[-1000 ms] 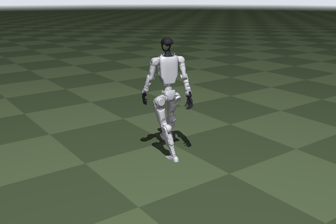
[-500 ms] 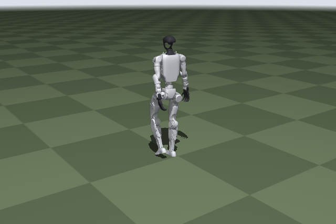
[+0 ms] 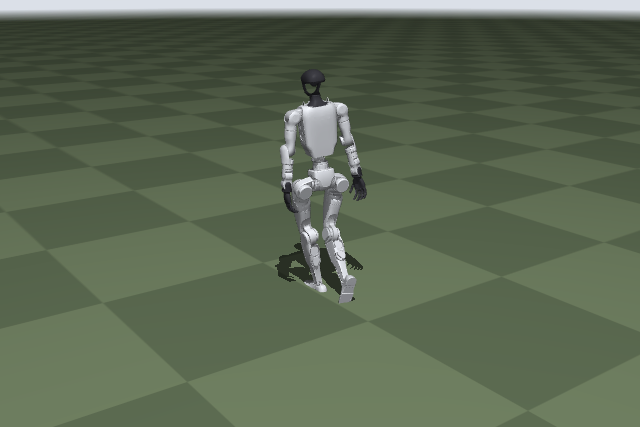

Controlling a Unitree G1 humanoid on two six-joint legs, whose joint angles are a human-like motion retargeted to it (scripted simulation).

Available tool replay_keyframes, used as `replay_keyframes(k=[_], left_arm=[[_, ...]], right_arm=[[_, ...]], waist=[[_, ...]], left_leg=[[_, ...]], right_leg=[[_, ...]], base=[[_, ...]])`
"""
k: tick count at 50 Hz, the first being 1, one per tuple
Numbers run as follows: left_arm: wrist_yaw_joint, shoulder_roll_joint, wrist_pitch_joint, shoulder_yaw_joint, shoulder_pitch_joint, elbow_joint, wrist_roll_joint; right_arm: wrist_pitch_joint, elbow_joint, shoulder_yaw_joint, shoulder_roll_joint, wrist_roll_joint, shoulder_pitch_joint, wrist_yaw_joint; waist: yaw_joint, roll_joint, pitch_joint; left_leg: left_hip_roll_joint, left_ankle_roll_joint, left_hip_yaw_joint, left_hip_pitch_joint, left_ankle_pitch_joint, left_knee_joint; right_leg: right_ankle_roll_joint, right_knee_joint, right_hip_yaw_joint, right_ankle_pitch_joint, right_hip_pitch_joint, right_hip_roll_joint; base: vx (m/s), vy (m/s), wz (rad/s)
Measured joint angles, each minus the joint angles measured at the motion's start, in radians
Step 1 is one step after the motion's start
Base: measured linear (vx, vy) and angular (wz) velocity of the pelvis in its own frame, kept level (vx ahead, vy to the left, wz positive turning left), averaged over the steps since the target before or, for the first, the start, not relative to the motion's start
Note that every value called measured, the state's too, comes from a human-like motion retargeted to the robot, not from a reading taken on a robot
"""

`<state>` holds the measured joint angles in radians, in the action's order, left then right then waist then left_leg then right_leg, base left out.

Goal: Walk run

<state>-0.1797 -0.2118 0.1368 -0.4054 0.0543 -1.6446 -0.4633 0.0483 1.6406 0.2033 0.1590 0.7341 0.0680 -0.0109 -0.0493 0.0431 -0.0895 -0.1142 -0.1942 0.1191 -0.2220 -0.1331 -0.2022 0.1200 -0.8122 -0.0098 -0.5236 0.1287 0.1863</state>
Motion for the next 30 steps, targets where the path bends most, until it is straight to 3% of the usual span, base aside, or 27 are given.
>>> replay_keyframes(k=[3,7,11,15,18,20,22,23,25,27,30], left_arm=[[-0.025,0.012,0.027,0.019,-0.082,0.071,0.031],[-0.078,0.026,0.109,0.090,-0.147,0.208,0.087],[-0.115,0.010,0.168,0.146,-0.203,0.317,0.097],[-0.108,-0.010,0.197,0.180,-0.237,0.348,0.056],[-0.083,-0.007,0.194,0.186,-0.226,0.323,0.017],[-0.069,0.000,0.184,0.179,-0.207,0.289,-0.007],[-0.065,0.008,0.166,0.164,-0.173,0.246,-0.031],[-0.063,0.013,0.154,0.154,-0.153,0.221,-0.045],[-0.058,0.021,0.123,0.132,-0.109,0.164,-0.076],[-0.042,0.030,0.076,0.117,-0.060,0.102,-0.112],[-0.015,0.036,0.010,0.100,0.002,0.015,-0.140]], right_arm=[[-0.013,0.000,0.038,-0.010,0.025,0.037,0.014],[0.014,0.005,0.059,-0.002,-0.026,0.094,0.012],[0.007,0.030,0.080,0.006,-0.051,0.110,-0.019],[0.001,0.059,0.094,0.013,-0.068,0.107,-0.037],[0.002,0.057,0.100,0.019,-0.055,0.107,-0.044],[0.001,0.050,0.100,0.024,-0.046,0.101,-0.040],[-0.003,0.040,0.100,0.027,-0.044,0.091,-0.033],[-0.006,0.035,0.104,0.028,-0.045,0.086,-0.028],[-0.009,0.027,0.113,0.028,-0.057,0.075,-0.022],[-0.008,0.030,0.125,0.032,-0.086,0.064,-0.025],[-0.008,0.036,0.130,0.050,-0.136,0.023,-0.042]], waist=[[-0.028,-0.053,0.021],[-0.130,-0.096,0.029],[-0.180,-0.065,0.046],[-0.201,-0.038,0.072],[-0.217,-0.042,0.080],[-0.222,-0.045,0.076],[-0.231,-0.042,0.060],[-0.247,-0.040,0.053],[-0.283,-0.050,0.039],[-0.257,-0.055,0.033],[-0.222,-0.023,0.029]], left_leg=[[0.037,0.018,-0.030,0.058,-0.015,0.021],[0.023,0.018,-0.108,0.129,-0.032,0.061],[-0.036,0.024,-0.146,0.212,-0.067,0.083],[-0.067,0.045,-0.184,0.310,-0.108,0.082],[-0.058,0.069,-0.207,0.370,-0.132,0.070],[-0.051,0.085,-0.214,0.393,-0.143,0.053],[-0.046,0.109,-0.217,0.402,-0.126,0.028],[-0.042,0.124,-0.228,0.405,-0.105,0.007],[-0.012,0.173,-0.245,0.395,-0.015,-0.056],[0.009,0.229,-0.234,0.365,0.149,-0.170],[0.007,0.319,-0.181,0.248,0.363,-0.450]], right_leg=[[-0.080,-0.003,-0.035,0.178,0.101,-0.027],[-0.107,0.139,-0.088,0.371,0.223,-0.128],[-0.039,0.437,-0.064,0.383,0.265,-0.236],[0.002,0.683,0.083,0.425,0.296,-0.267],[0.104,0.795,0.113,0.469,0.303,-0.284],[0.117,0.787,0.099,0.449,0.301,-0.288],[0.083,0.736,0.128,0.429,0.289,-0.271],[0.079,0.721,0.038,0.385,0.284,-0.294],[0.047,0.697,0.073,0.354,0.256,-0.276],[0.000,0.662,0.142,0.394,0.223,-0.247],[-0.036,0.668,0.047,0.427,0.156,-0.300]], base=[[0.71,0.03,0.51],[0.60,0.03,1.42],[0.62,-0.07,0.85],[0.72,-0.17,0.75],[0.75,-0.22,0.76],[0.75,-0.27,0.55],[0.88,-0.36,0.71],[0.81,-0.34,1.14],[0.74,-0.33,1.21],[0.95,-0.43,0.62],[0.71,-0.28,0.51]])
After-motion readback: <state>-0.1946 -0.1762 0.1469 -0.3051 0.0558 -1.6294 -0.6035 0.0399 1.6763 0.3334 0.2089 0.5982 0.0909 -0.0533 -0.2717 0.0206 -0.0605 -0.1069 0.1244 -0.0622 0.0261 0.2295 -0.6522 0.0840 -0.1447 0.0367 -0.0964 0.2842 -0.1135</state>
